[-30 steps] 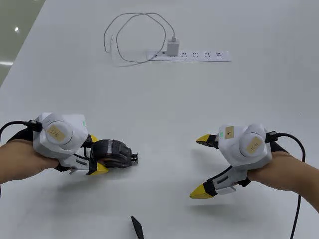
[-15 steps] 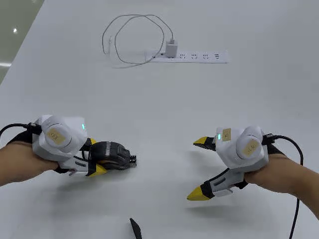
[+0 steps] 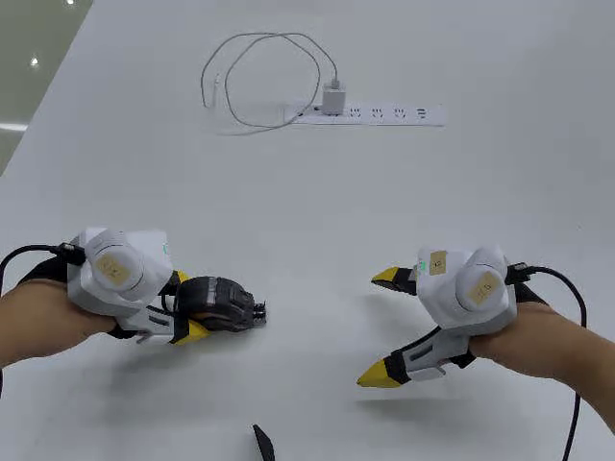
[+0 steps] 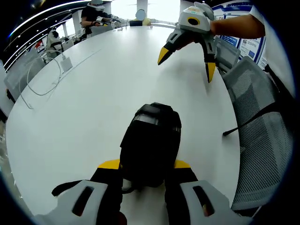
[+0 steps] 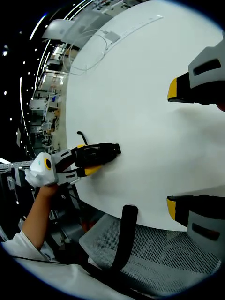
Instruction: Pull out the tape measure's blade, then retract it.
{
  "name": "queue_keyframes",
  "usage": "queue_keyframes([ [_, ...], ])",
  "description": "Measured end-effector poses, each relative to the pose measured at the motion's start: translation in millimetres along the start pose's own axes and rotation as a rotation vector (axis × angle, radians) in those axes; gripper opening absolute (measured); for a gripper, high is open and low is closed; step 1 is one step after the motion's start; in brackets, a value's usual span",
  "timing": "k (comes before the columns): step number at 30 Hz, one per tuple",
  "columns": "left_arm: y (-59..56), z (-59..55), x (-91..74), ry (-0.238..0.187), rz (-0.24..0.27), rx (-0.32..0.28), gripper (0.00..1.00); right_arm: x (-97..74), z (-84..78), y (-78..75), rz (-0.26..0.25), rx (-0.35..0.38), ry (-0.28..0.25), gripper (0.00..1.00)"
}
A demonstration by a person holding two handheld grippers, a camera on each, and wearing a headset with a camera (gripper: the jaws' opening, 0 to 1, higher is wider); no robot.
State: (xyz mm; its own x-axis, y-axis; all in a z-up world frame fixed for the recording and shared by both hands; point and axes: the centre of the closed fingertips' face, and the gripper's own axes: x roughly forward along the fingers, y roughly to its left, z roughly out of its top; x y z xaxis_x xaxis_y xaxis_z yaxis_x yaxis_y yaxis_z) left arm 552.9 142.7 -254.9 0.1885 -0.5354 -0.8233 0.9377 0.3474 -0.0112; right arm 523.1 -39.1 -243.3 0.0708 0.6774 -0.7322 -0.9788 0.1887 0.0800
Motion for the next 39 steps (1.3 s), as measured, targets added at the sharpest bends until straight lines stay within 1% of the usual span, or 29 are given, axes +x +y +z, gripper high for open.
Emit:
queue_keyframes([
  [11, -1.0, 0.0, -0.7, 0.005, 0.001, -0.005, 0.29, 1.9, 3.3, 0.0, -0.001, -0.002, -0.006, 0.79],
  [12, -1.0, -0.1, -0.7, 0.006, 0.000, -0.005, 0.29, 2.2, 4.0, -0.4, -0.002, 0.001, -0.010, 0.79],
  [14, -1.1, -0.3, -0.6, 0.008, -0.001, -0.003, 0.29, 3.0, 8.5, -3.2, -0.004, 0.026, -0.038, 0.79],
  [18, -1.0, -0.6, -0.4, 0.012, -0.001, -0.001, 0.29, 5.8, 13.2, -4.7, -0.005, 0.026, -0.051, 0.78],
  [26, -1.1, -1.0, 0.2, 0.016, -0.004, 0.000, 0.29, 19.6, 23.3, -4.5, 0.008, 0.019, -0.071, 0.75],
  [31, -1.4, -0.8, 0.5, 0.014, -0.006, 0.001, 0.29, 25.8, 30.5, -6.1, 0.014, 0.019, -0.084, 0.74],
  [36, -1.4, -0.6, 0.4, 0.015, -0.007, 0.002, 0.29, 32.4, 33.9, -7.6, 0.018, 0.021, -0.095, 0.73],
  [39, -1.3, -0.7, 0.5, 0.015, -0.006, 0.003, 0.29, 36.0, 38.3, -7.7, 0.021, 0.021, -0.110, 0.72],
])
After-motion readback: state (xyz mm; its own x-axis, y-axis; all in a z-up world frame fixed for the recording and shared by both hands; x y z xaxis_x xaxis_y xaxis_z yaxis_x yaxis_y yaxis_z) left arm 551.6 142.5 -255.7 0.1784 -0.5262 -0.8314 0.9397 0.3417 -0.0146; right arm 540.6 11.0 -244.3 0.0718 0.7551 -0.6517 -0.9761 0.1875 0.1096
